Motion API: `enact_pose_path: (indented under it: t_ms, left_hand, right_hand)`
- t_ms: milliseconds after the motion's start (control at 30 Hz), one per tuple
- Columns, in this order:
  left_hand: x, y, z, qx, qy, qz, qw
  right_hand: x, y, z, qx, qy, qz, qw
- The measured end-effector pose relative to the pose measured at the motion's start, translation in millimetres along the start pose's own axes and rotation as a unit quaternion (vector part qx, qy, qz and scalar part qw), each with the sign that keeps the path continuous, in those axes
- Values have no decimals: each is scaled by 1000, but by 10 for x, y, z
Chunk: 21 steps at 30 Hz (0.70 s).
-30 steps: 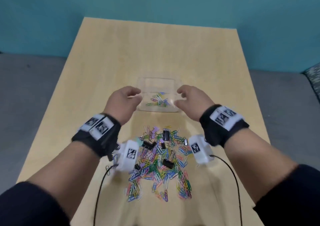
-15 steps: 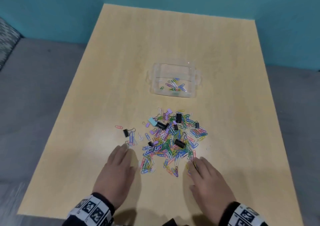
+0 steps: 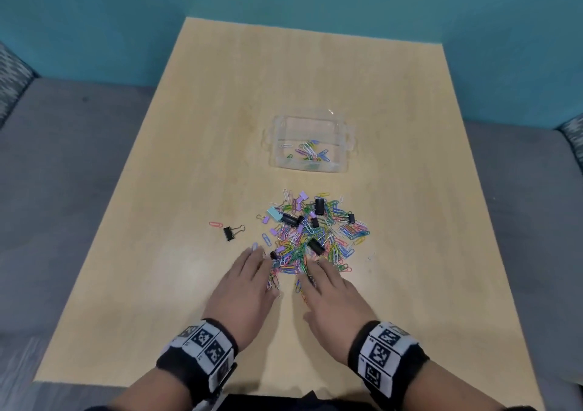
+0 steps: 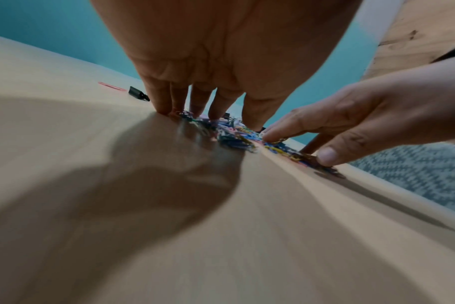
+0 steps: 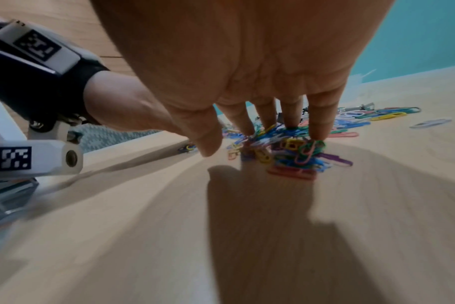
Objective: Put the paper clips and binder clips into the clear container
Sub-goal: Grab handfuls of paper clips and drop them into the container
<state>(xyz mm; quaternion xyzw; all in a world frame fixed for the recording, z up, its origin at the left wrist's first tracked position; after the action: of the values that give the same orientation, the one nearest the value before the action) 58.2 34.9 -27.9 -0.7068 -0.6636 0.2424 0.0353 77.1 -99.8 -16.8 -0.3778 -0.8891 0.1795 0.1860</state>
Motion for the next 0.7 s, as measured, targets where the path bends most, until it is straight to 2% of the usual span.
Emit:
enact_pose_path:
  t_ms: [67, 133, 233, 433, 700]
  left_hand:
    - [-3, -143, 0, -11, -19, 4, 1000]
    - [51, -239, 22, -26, -34, -10, 999]
    - [18, -257, 70, -30, -39, -12, 999]
    - [-263, -48, 64, -36, -4, 25, 999]
    - [-350, 110, -22, -57, -7, 14, 998]
  right_hand:
    - [-82, -103, -13, -14, 17, 4, 1000]
    - [-302, -219, -9, -26, 57, 68, 996]
    - [-529, -292, 98, -4, 102, 167, 981]
    - [-245, 48, 42, -11, 101, 121, 987]
    - [-261, 270, -24, -24, 132, 105, 985]
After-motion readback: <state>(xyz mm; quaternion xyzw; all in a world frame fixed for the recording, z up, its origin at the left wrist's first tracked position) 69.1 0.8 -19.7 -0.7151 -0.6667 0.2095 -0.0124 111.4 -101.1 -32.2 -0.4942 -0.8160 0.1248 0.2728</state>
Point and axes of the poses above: each hand's wrist, its own y-axis towards the middle knuckle, its own z-axis out of the palm, x = y × z, the point moved 9 cm from there along y, towards the middle knuckle, and after that the axes turned 8 degrees about x, right-handed, at the moved point
